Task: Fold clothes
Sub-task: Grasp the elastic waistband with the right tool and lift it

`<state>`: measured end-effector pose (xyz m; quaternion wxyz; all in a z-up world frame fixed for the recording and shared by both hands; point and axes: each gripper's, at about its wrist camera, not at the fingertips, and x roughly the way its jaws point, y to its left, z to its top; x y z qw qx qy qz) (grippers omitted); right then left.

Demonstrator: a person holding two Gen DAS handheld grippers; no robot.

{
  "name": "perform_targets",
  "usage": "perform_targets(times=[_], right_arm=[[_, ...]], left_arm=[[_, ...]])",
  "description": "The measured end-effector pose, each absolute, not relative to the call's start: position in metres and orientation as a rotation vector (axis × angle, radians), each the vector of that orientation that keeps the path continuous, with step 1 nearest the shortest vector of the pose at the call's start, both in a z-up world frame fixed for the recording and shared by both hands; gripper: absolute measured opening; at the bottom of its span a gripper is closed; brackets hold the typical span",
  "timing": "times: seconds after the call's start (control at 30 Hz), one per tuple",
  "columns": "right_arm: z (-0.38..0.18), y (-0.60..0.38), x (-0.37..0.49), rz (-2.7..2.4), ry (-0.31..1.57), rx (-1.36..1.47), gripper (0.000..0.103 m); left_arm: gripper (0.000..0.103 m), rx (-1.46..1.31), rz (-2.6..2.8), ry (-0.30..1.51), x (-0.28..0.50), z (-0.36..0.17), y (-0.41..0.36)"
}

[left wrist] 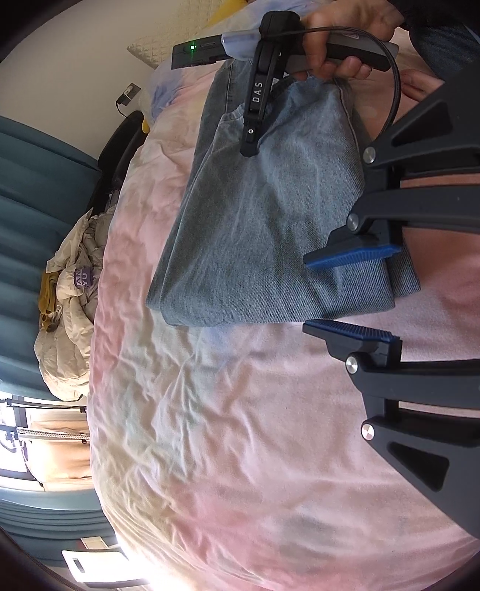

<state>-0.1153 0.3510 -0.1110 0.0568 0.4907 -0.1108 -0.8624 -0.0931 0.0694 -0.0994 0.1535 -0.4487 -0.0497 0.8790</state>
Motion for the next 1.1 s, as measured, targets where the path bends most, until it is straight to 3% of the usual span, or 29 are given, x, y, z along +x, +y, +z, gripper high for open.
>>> perform_targets(times=[0.2, 0.43, 0.57, 0.63, 0.83, 1.03, 1.1], right_arm=[[-0.039, 0.400, -0.057, -2.813, -0.575, 1.189, 0.033], [0.000, 0.535, 0.025, -2.954, -1.087, 0.966, 0.041], [-0.014, 0.604, 0.069, -2.879, -1.427, 0.872, 0.055], [-0.024, 0.628, 0.085, -2.850, -1.572, 0.865, 0.074], [-0.072, 0.677, 0.111, -2.646, -2.012, 0.828, 0.076], [-0.092, 0.694, 0.096, -2.702, -2.049, 0.754, 0.077], [-0.111, 0.704, 0.093, -2.645, -2.192, 0.795, 0.077]], left_arm=[[0.030, -1.270, 2.523, -0.129, -0.087, -0.094, 0.068], [0.030, -1.238, 2.513, -0.129, -0.076, -0.087, 0.069], [0.030, -1.230, 2.513, -0.117, -0.074, -0.086, 0.071], [0.030, -1.228, 2.513, -0.116, -0.074, -0.086, 0.072], [0.030, -1.239, 2.517, -0.100, -0.075, -0.090, 0.074], [0.030, -1.245, 2.537, -0.028, -0.079, -0.097, 0.082], [0.030, -1.245, 2.539, -0.015, -0.080, -0.099, 0.083]])
